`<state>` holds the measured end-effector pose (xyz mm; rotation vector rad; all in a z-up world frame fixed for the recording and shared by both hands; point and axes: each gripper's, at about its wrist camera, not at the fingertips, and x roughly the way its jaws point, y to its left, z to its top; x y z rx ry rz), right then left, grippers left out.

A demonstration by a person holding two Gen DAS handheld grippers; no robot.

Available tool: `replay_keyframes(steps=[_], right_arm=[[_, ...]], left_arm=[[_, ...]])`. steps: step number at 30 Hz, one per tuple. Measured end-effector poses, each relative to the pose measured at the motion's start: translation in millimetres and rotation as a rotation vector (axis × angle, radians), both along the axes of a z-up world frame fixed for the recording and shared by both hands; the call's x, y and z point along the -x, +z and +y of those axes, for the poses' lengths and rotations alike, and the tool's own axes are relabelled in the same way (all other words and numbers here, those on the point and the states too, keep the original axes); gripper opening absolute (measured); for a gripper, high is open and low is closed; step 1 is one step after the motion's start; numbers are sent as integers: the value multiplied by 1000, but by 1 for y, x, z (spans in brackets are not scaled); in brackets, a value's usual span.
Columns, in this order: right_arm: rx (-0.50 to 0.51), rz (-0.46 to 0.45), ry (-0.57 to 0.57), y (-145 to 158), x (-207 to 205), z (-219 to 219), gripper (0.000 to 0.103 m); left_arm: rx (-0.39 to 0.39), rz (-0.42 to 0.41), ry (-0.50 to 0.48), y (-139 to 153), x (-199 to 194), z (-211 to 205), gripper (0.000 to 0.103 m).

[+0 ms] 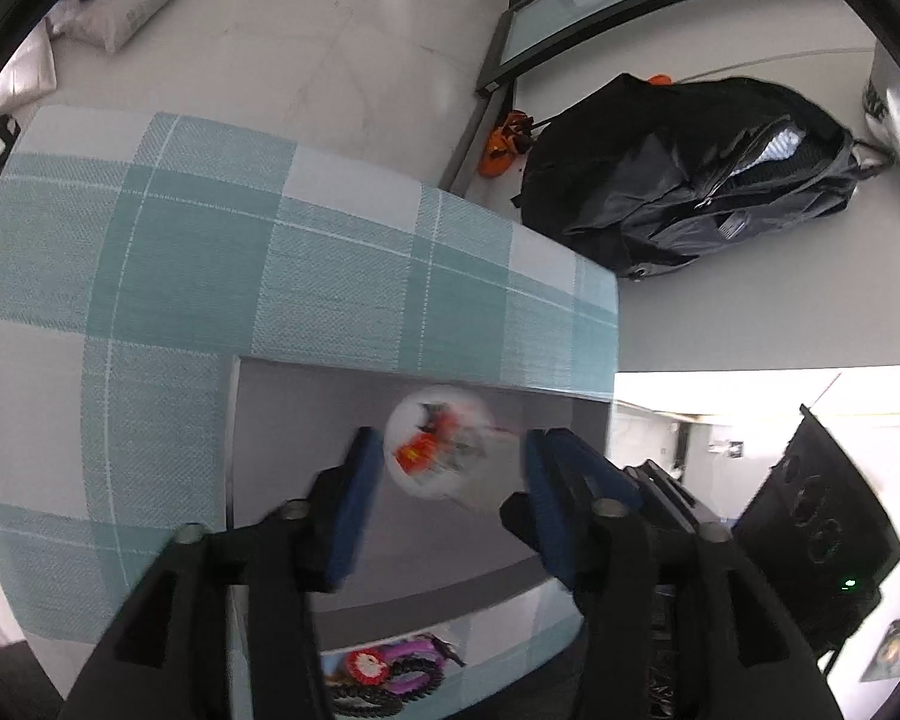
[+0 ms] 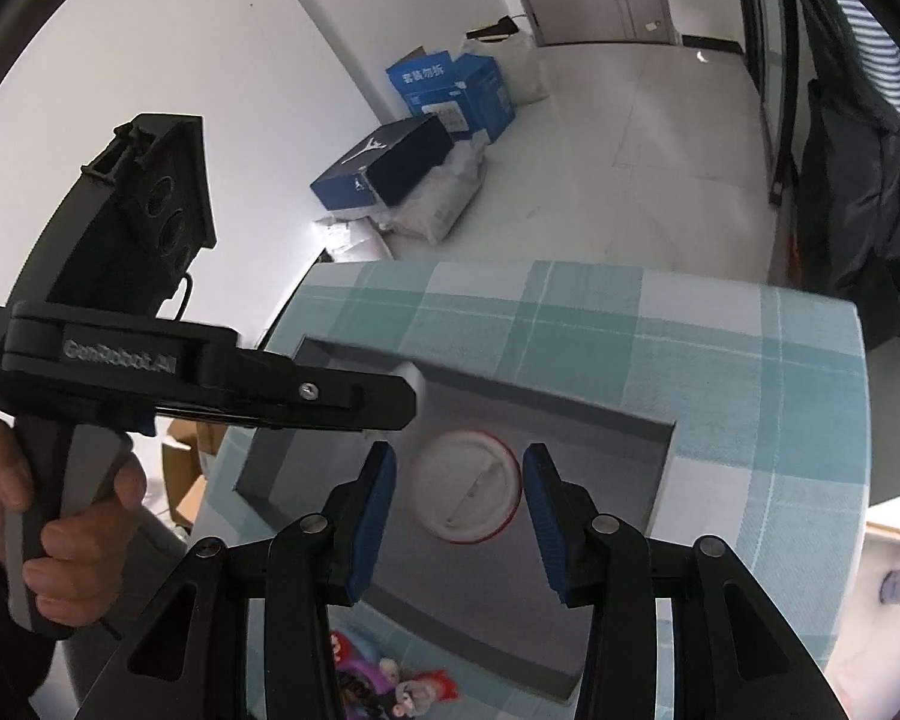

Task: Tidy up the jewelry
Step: 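Carry both badges into the gray box and open both tools, then lift both tools away from the gray box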

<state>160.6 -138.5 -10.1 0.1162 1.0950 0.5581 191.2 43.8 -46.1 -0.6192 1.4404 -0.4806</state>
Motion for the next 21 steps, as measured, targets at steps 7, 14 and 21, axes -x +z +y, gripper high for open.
replay_keyframes(steps=[7,14,21], right_arm=[[-31,-64,-32,16,12,-16,83],[-39,-118,-92,29,28,-31,93],[-65,-182,-122,45,46,-37,101]], left_arm=[[-36,-66,34,18,7,7,82],[-185,-179,16,38,28,2,82],[-375,-379,36,69,60,-4,82]])
